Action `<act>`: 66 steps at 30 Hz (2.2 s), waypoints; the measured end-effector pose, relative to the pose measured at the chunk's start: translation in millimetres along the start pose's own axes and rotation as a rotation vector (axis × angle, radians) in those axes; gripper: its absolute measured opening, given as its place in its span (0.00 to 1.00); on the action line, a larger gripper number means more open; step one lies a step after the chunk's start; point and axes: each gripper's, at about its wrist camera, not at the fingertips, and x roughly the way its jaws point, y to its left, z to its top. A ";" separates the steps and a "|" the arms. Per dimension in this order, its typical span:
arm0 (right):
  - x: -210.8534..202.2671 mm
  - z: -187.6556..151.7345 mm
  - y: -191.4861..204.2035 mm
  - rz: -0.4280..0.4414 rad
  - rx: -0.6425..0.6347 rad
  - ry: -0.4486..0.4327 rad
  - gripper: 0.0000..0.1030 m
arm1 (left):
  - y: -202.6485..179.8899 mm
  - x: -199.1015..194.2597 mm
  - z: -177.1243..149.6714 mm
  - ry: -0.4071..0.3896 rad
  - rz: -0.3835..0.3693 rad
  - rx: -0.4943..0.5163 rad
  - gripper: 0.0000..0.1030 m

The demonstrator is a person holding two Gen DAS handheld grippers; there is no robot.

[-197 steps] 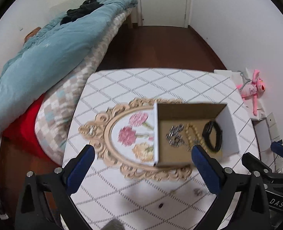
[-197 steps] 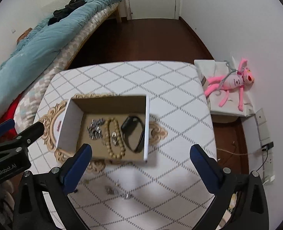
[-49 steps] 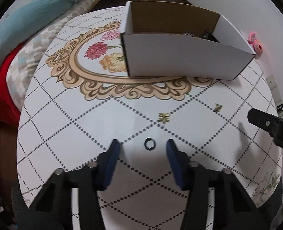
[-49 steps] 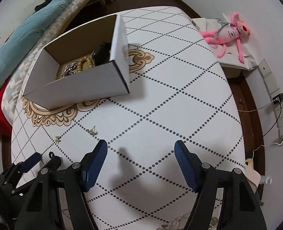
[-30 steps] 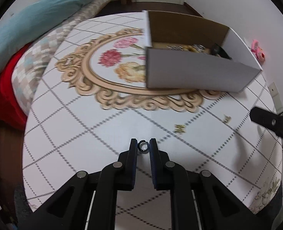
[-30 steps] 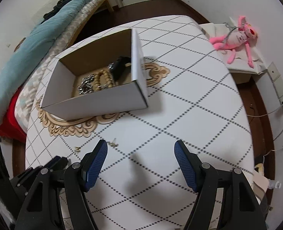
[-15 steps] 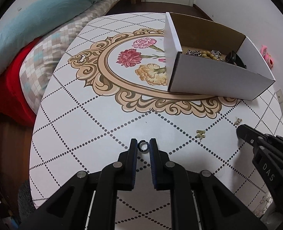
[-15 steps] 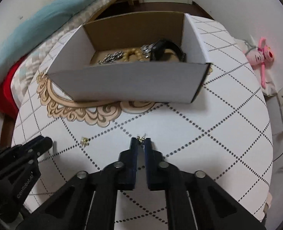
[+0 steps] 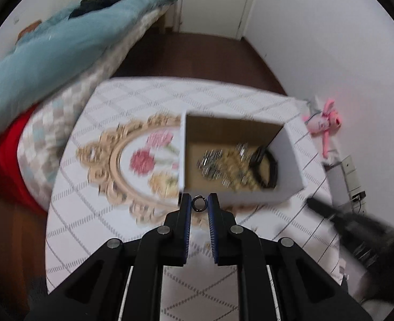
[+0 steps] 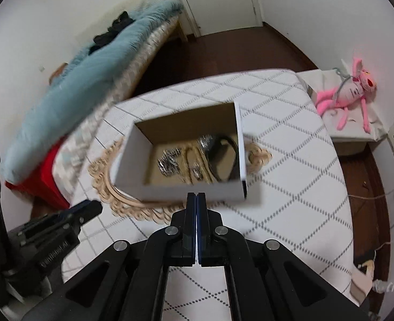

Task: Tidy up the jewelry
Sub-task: 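Carry the ring and earring over the box with both grippers, then lower the pieces into the box and open both grippers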

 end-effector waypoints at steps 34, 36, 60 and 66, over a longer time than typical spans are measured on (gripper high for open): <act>15.5 -16.2 5.6 0.036 0.016 0.060 0.08 | 7.6 0.8 0.5 0.060 -0.084 -0.042 0.09; 3.3 7.9 1.4 0.055 0.025 0.036 0.08 | -0.4 1.8 18.9 0.054 -0.108 -0.022 0.09; 55.4 100.3 -28.2 -0.086 0.005 0.187 0.54 | 9.7 53.0 89.6 0.138 0.073 -0.009 0.92; 49.2 84.4 -25.6 -0.276 -0.076 0.174 0.98 | 13.1 49.8 66.3 0.112 0.149 0.019 1.00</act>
